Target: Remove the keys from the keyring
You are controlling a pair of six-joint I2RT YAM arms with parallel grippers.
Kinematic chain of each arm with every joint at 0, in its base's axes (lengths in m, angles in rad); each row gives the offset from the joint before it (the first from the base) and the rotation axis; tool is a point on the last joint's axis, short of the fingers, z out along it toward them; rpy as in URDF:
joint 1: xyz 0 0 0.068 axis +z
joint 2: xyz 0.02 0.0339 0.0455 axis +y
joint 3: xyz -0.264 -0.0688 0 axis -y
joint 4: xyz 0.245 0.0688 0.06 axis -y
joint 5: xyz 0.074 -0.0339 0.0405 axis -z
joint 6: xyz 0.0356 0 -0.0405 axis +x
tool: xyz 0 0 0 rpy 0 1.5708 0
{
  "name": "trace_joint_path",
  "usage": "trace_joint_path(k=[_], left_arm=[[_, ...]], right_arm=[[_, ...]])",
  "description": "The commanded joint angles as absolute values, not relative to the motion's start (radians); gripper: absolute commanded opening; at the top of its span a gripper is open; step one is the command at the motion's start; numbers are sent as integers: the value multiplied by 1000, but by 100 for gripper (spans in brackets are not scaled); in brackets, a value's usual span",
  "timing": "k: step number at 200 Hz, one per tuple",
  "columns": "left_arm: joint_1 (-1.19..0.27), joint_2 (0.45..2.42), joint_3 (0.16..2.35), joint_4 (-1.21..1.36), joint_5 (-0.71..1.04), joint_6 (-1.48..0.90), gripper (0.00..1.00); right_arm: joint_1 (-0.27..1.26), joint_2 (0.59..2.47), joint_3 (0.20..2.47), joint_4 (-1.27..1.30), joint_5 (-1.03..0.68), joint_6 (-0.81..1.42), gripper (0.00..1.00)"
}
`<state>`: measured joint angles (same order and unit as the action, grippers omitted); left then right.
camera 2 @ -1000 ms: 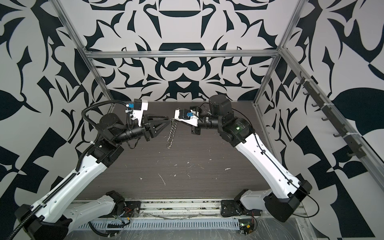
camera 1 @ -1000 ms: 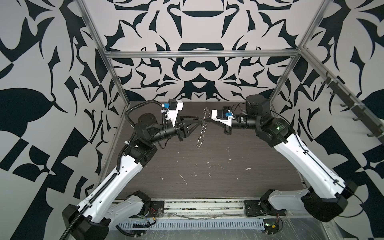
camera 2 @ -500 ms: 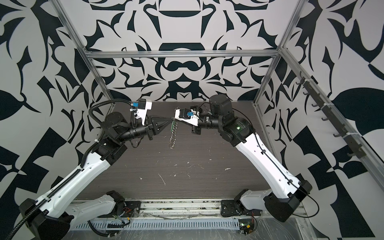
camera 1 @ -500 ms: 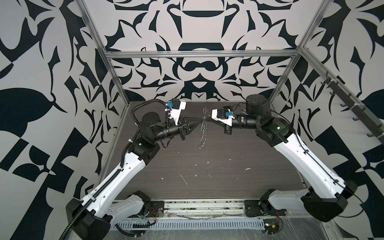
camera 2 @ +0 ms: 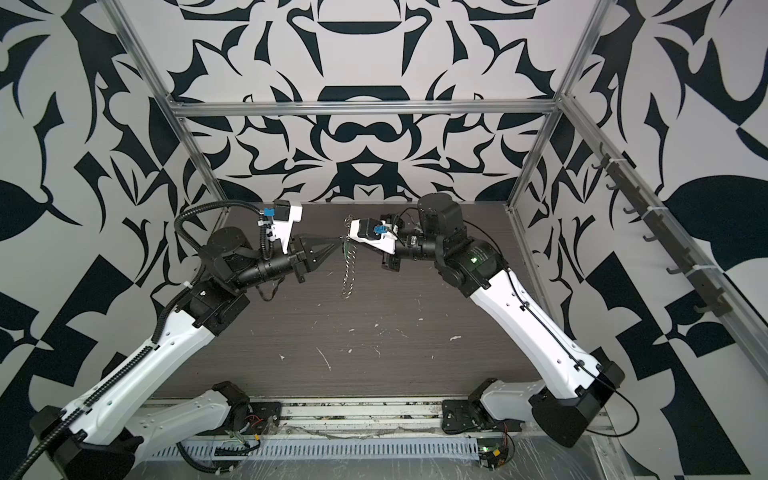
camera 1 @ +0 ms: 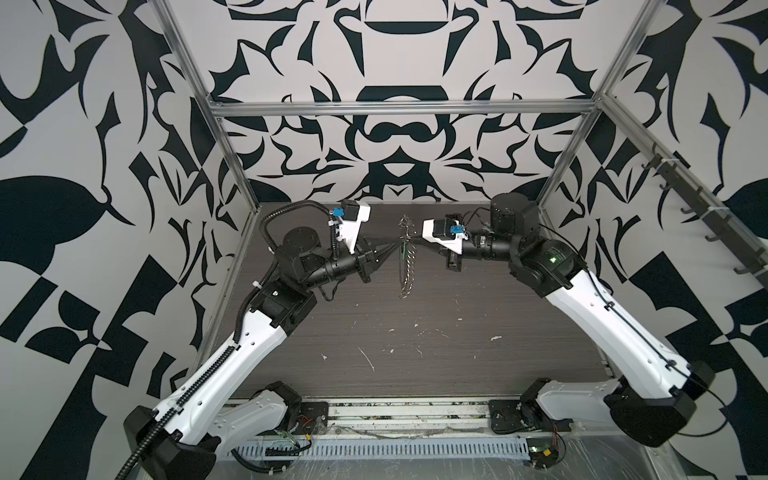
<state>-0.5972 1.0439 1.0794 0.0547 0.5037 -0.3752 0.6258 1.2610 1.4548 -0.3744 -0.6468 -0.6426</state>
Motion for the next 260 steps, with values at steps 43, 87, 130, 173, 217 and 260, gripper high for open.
trace_joint_path(k=[43,87,130,173,217,260], left_arm=[[-588,1089,1292,-278,371,-230,0],[-590,1133,1373,-331,475,-213,0],[-597,1154,1423,-405,469,-175,0],[-596,1151,1425,-427,446,-152,0],[-597,1158,1420,-425,448,-160,0],[-597,1154,1412,-423,423,-165,0]], right_arm=[[627,1141,1284,-147,-677,-481,0],[627,1140,1246,-128,-671,-461,14],[627,1133,1271,-138,-640,-465,35],[627,1144,1317,-155,-636,-448,35],[627,1208,1361,-157,-659,-342,35],[640,1214,1344,-123,-627,-297,35]])
